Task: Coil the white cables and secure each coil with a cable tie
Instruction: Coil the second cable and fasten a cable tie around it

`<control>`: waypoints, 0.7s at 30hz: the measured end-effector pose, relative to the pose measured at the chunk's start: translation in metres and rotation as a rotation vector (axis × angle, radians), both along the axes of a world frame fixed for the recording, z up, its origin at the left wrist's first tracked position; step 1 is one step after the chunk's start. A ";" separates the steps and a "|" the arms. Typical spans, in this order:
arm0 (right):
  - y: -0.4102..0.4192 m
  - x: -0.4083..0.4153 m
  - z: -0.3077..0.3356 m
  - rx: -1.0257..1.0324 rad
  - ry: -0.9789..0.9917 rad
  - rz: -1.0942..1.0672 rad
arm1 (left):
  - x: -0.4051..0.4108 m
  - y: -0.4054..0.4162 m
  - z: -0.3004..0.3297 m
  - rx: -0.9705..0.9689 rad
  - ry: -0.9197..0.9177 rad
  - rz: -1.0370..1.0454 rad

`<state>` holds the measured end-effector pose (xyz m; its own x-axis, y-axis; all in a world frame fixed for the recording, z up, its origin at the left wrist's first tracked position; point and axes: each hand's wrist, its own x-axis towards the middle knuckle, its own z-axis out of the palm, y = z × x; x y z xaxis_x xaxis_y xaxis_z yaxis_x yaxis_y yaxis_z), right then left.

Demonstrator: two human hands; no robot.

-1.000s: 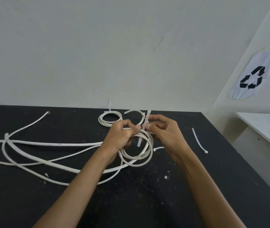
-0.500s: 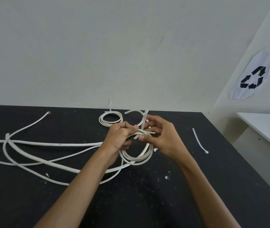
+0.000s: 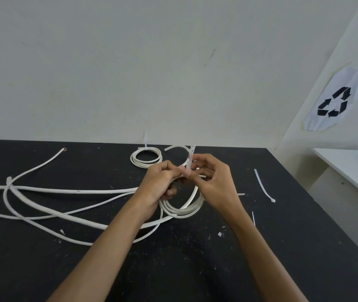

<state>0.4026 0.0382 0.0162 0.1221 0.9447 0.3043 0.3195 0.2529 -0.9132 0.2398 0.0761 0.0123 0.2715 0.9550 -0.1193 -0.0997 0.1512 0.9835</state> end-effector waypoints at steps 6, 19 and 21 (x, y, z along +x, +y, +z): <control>0.001 0.002 0.001 0.048 0.023 -0.014 | 0.001 -0.003 -0.002 0.028 0.021 0.026; 0.004 0.006 -0.001 0.139 -0.069 -0.087 | 0.001 -0.009 -0.001 0.036 -0.062 -0.058; 0.001 0.007 0.001 0.150 -0.108 -0.085 | 0.001 -0.009 -0.001 0.038 -0.062 -0.065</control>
<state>0.4099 0.0396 0.0175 0.1588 0.8754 0.4565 0.4393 0.3514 -0.8268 0.2403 0.0671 0.0111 0.3386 0.9388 -0.0639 -0.1522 0.1217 0.9808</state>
